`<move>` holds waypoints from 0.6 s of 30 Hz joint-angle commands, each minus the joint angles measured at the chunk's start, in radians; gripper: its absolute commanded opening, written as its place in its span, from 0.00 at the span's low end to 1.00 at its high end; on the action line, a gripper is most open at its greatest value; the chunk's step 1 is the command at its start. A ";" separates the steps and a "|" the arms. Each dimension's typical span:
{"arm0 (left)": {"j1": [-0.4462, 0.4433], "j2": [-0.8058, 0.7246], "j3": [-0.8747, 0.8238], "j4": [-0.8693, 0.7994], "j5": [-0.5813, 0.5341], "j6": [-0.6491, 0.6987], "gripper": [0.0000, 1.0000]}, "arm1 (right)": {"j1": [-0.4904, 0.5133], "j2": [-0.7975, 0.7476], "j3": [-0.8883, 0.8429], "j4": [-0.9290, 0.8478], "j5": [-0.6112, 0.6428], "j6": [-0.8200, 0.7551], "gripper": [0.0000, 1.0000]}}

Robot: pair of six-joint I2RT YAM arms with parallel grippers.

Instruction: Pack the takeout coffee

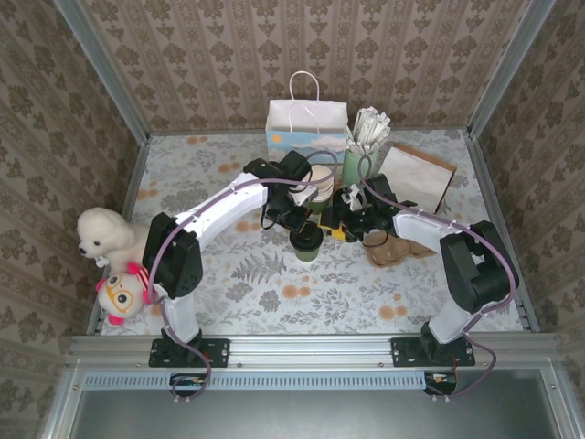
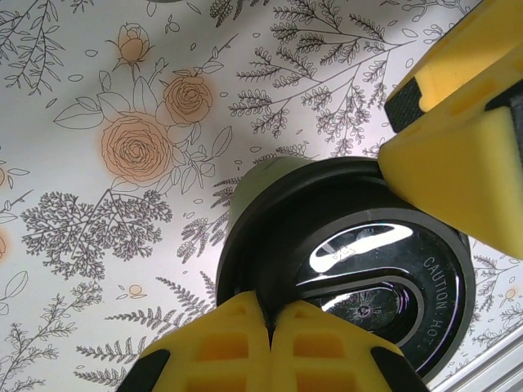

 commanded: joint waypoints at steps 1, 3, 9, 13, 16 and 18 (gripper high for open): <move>0.002 0.028 -0.079 0.025 0.018 -0.032 0.00 | 0.013 0.033 -0.012 -0.017 0.001 -0.007 0.56; 0.000 0.020 -0.125 0.054 0.027 -0.053 0.00 | 0.019 0.053 -0.030 -0.020 0.039 -0.006 0.55; 0.006 0.018 -0.237 0.102 0.052 -0.128 0.00 | 0.023 0.048 -0.073 0.009 0.089 0.008 0.57; 0.012 0.016 -0.166 0.050 0.001 -0.159 0.00 | 0.023 -0.027 -0.001 -0.010 0.098 -0.018 0.67; 0.011 0.012 -0.110 0.016 -0.025 -0.198 0.00 | 0.028 -0.078 0.011 0.002 0.107 -0.040 0.76; 0.004 0.006 -0.095 0.012 -0.029 -0.222 0.00 | 0.032 -0.106 -0.019 0.040 0.121 -0.034 0.82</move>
